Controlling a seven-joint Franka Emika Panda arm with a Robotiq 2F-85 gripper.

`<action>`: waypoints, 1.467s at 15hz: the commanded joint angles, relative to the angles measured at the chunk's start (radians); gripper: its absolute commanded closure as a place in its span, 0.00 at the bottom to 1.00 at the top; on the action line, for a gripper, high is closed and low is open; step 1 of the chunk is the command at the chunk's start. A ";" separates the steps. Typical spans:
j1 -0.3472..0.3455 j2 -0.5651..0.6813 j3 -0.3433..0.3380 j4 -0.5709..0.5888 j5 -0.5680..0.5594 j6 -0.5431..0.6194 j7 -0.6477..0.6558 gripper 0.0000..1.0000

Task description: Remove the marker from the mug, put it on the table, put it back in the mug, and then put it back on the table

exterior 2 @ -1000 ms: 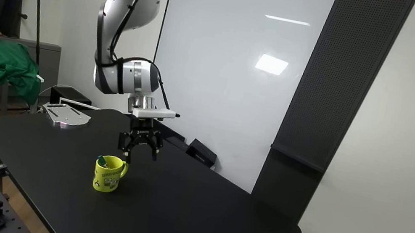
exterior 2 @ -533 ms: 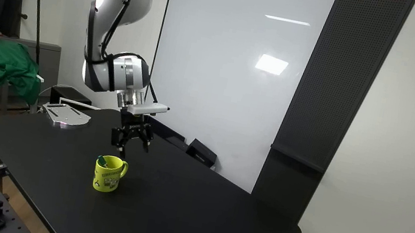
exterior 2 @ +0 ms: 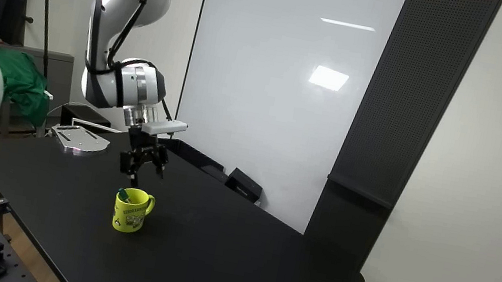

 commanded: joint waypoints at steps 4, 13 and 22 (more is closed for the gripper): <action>0.015 -0.014 0.033 -0.038 -0.036 0.030 -0.127 0.00; 0.026 -0.021 0.037 -0.090 -0.108 0.086 -0.280 0.00; 0.026 0.001 0.040 -0.071 -0.088 0.073 -0.279 0.00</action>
